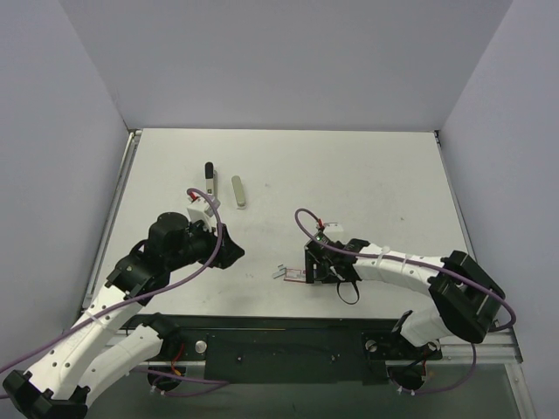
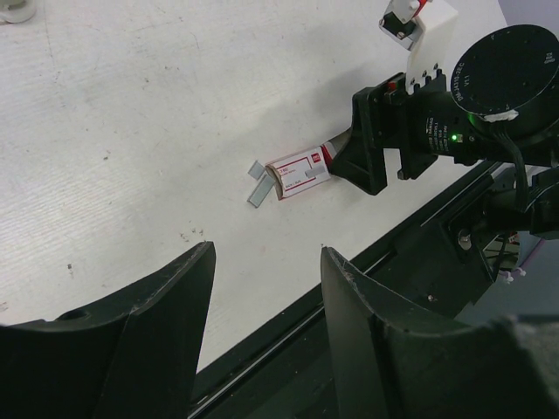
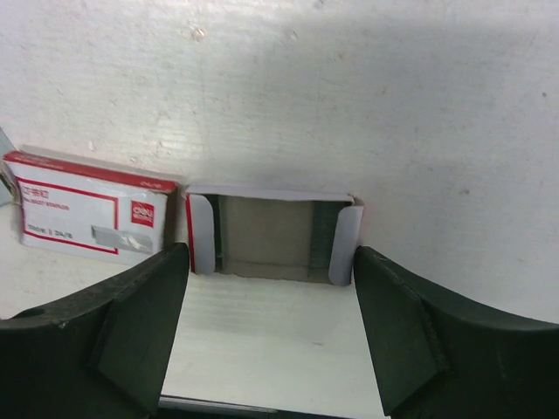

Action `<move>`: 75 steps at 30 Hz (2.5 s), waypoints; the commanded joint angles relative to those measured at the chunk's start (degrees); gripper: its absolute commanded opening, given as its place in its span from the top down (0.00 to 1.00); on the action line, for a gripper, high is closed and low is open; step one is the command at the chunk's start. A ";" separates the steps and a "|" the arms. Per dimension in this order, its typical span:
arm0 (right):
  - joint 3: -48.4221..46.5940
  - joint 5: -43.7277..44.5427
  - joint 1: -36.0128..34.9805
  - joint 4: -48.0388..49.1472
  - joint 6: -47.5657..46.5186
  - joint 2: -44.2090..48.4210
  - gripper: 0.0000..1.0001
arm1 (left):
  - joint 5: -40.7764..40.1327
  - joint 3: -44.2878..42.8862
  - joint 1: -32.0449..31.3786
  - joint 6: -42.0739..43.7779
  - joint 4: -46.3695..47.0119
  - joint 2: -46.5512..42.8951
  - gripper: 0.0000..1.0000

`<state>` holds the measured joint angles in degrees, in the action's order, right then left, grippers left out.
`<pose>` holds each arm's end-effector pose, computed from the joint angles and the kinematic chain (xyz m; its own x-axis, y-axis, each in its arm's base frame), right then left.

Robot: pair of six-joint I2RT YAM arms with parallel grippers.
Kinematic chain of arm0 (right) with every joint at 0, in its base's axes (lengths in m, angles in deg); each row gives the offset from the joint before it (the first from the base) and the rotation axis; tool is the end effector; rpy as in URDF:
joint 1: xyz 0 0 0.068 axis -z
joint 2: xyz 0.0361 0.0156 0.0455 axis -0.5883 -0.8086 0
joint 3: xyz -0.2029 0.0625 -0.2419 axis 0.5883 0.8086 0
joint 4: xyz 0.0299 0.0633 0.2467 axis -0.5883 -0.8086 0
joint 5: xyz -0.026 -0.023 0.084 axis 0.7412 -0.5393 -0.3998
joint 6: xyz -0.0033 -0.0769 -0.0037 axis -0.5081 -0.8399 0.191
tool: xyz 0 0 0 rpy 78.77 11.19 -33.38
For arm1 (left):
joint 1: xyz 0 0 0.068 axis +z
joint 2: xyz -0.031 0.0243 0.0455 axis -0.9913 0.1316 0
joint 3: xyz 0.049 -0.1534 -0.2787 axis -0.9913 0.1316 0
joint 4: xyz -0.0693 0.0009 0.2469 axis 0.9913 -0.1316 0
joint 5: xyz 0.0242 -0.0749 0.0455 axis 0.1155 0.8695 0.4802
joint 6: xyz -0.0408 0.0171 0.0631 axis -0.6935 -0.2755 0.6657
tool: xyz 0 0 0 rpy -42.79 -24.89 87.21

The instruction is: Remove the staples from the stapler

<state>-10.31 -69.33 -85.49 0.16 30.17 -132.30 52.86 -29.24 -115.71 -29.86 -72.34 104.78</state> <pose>0.1839 0.1996 0.1910 -0.8653 0.0219 -0.5008 -0.1470 0.9441 0.2951 0.1139 -0.0912 0.3277 -0.6546 -0.0487 -0.7544 0.4635 0.7625 -0.4514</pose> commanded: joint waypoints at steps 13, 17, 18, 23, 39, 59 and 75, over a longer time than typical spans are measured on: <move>-13.22 6.38 -7.67 -15.83 -0.80 4.40 0.28 | -1.07 -0.05 0.49 0.76 0.92 -1.59 0.39; -15.76 4.90 -11.28 -13.64 0.17 -0.16 0.28 | -1.94 -0.14 0.84 0.76 0.66 -1.76 0.39; -16.21 4.89 -12.85 -13.29 0.61 -1.23 0.28 | -2.21 -0.14 0.93 0.76 0.66 -2.03 0.39; -18.76 2.79 -15.85 -9.95 1.93 -7.56 0.29 | -5.11 -0.14 1.20 0.41 -0.04 -3.78 0.39; -15.78 -1.00 -14.80 -2.74 4.21 -13.71 0.33 | -4.67 0.04 2.87 0.32 0.31 -3.52 0.39; -14.72 -2.66 -5.05 1.75 3.25 -16.62 0.32 | -4.14 0.04 3.39 0.32 0.48 -3.00 0.39; -18.59 -2.76 -11.81 1.31 9.04 -21.01 0.32 | -3.00 0.13 4.10 0.32 0.92 -3.43 0.39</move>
<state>-29.06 -71.45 -96.44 4.29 35.09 -150.50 48.80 -29.24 -111.95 -29.88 -72.43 101.88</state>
